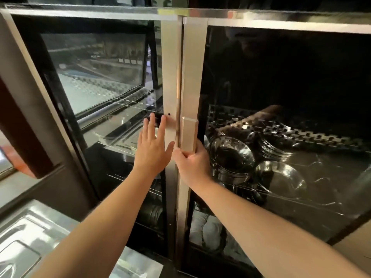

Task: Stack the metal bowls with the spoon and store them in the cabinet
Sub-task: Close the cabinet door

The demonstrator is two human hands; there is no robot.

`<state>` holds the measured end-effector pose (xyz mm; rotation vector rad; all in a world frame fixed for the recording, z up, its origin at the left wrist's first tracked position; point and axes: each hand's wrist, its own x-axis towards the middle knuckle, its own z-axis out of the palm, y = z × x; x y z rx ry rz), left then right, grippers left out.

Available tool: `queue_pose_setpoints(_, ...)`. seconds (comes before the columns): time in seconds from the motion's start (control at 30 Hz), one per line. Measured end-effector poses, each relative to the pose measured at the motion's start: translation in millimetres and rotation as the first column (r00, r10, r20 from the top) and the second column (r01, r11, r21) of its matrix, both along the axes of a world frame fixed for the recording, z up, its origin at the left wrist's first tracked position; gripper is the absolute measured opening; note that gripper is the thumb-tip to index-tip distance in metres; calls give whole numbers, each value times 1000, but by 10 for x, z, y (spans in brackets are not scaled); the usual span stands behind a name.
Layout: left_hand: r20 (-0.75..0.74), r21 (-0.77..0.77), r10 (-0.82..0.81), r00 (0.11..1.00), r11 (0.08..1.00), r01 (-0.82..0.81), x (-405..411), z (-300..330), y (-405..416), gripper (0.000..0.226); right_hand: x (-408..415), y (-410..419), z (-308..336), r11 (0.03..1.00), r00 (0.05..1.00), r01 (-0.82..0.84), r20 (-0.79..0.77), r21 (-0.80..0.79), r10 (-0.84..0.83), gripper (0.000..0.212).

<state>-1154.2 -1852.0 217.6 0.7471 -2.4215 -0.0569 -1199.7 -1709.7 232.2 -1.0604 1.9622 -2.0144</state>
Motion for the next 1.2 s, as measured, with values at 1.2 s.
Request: queue_pose_setpoints(1.2,-89,144,-117,989,981,129,306,323,225,64,-242,-172,49,922,948,284,-218,262,-231,57)
